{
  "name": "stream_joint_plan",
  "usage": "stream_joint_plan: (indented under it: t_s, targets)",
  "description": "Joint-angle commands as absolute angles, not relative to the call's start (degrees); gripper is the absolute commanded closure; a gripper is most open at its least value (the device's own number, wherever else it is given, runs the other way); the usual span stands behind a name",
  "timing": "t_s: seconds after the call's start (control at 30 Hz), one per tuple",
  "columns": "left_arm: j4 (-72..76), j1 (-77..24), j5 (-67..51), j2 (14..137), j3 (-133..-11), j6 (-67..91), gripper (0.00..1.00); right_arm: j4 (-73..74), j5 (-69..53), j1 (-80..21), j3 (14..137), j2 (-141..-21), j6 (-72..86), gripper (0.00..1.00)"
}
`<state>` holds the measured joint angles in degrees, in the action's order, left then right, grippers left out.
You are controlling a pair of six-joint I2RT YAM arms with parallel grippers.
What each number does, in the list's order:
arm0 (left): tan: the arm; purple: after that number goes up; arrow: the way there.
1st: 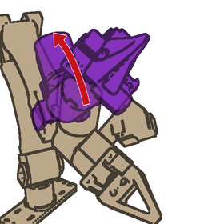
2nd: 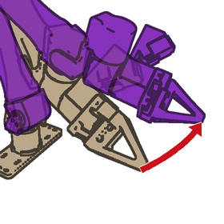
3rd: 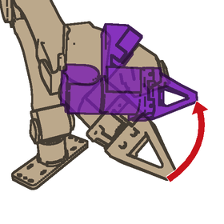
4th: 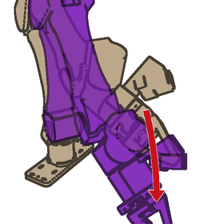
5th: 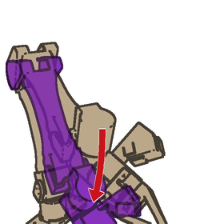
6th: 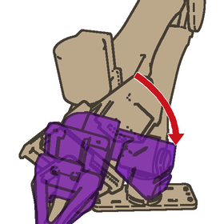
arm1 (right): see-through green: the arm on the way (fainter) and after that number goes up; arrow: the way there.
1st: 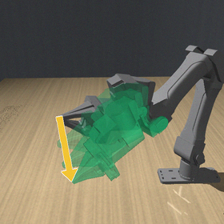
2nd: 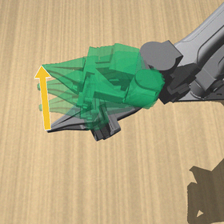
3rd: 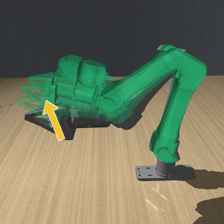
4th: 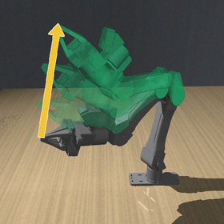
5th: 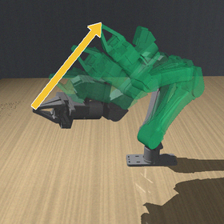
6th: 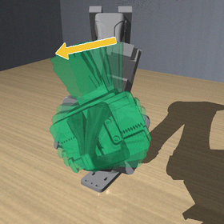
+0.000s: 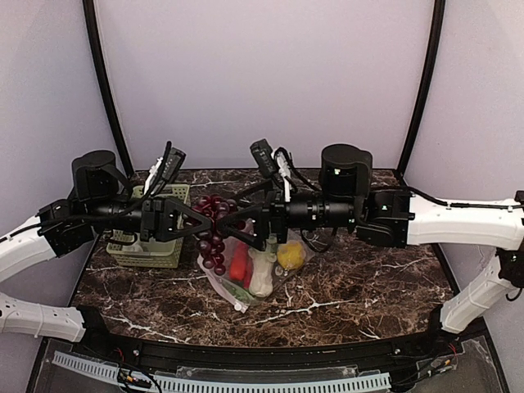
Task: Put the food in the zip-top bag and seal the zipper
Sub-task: Pass from the left arm to the right
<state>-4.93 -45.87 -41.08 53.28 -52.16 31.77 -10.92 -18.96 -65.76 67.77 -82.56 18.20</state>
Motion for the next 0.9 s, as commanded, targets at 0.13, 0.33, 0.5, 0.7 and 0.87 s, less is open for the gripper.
stream_joint_plan:
  t_s: [0.13, 0.33, 0.5, 0.7, 0.87]
  targets:
    - [3.3, -45.8, -45.0, 54.0, -52.8, 34.3, 0.99, -10.7, -24.4, -68.3, 75.1, -88.8, 14.5, 0.01]
    - [4.8, -45.8, -45.5, 54.6, -53.0, 34.6, 0.99, -10.2, -23.6, -68.8, 76.3, -91.6, 14.8, 0.05]
    - [4.4, -45.8, -45.3, 54.3, -53.4, 34.4, 0.99, -9.8, -23.0, -68.9, 76.0, -91.9, 14.7, 0.24]
    - [3.8, -45.7, -44.2, 53.7, -53.4, 34.7, 0.99, -8.9, -21.5, -69.1, 74.5, -90.2, 14.0, 0.59]
    - [2.9, -45.5, -41.2, 53.2, -53.3, 35.7, 0.97, -9.0, -20.6, -69.2, 73.1, -88.6, 14.1, 0.77]
